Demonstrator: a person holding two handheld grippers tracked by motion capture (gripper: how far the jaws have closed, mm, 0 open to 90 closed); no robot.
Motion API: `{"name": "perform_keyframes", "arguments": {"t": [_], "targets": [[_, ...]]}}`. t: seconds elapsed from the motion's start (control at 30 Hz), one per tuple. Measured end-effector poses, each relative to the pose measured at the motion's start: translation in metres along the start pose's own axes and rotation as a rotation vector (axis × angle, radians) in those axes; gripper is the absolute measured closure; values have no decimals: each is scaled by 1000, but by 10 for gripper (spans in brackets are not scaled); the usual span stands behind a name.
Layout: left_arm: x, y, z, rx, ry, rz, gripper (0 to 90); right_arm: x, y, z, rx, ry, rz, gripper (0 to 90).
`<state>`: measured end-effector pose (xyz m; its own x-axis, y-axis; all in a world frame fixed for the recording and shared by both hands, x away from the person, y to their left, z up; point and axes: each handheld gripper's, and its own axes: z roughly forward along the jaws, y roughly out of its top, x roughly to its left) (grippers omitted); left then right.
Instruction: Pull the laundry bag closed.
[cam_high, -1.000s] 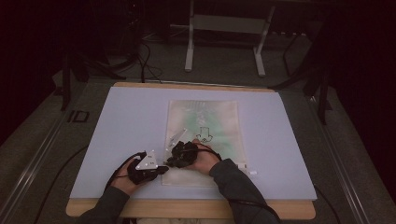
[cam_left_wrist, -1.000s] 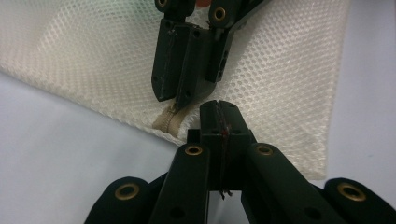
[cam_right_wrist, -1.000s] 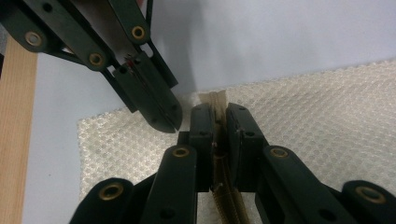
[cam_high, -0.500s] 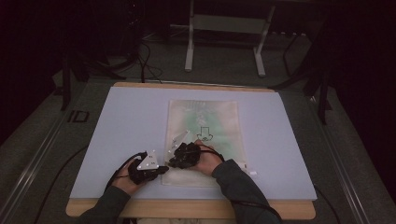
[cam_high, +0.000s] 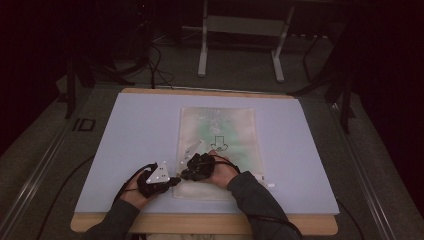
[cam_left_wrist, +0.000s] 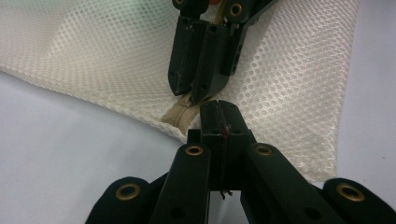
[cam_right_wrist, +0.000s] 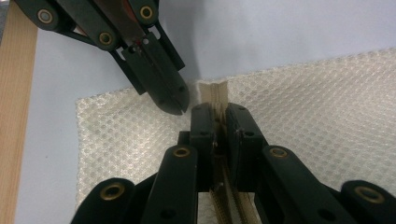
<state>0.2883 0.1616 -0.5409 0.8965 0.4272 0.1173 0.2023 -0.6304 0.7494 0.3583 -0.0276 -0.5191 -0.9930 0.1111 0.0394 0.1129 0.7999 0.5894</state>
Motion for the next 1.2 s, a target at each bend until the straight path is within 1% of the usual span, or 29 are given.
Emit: {"name": "perform_keyframes", "arguments": {"t": [0.17, 0.23, 0.3, 0.43, 0.53, 0.6, 0.67, 0.77, 0.83, 0.93, 1.03, 1.2], "targets": [[0, 0, 0, 0, 16, 2, 893, 0, 0, 0, -3, 1, 1, 821], [-1, 1, 2, 9, 31, 18, 895, 0, 0, 0, -3, 0, -1, 821], [-1, 1, 2, 10, 27, 2, 897, 0, 0, 0, 0, -3, -6, 821], [0, 1, 2, 15, 21, -24, 899, 3, 1, -1, 6, -24, -25, 822], [0, 1, 2, 21, 26, -18, 900, 5, 0, -2, 3, -34, -38, 823], [0, 2, 2, 26, 28, -15, 900, 6, -1, -4, 13, -44, -49, 823], [0, 1, 2, 20, 28, -20, 900, 5, -5, -8, 19, -43, -45, 823], [-1, 1, 2, 21, 30, -18, 900, 2, -14, -14, 12, -41, -29, 823], [-1, 1, 2, 19, 32, -18, 899, 2, -16, -16, 10, -38, -25, 823], [-2, 1, 2, 14, 36, -16, 898, 1, -17, -16, 8, -37, -27, 823], [-1, 1, 2, 11, 30, -25, 898, 1, -17, -17, 7, -34, -26, 823], [-1, 0, 2, 9, 29, -29, 898, 0, -19, -19, 10, -30, -25, 823]]}}
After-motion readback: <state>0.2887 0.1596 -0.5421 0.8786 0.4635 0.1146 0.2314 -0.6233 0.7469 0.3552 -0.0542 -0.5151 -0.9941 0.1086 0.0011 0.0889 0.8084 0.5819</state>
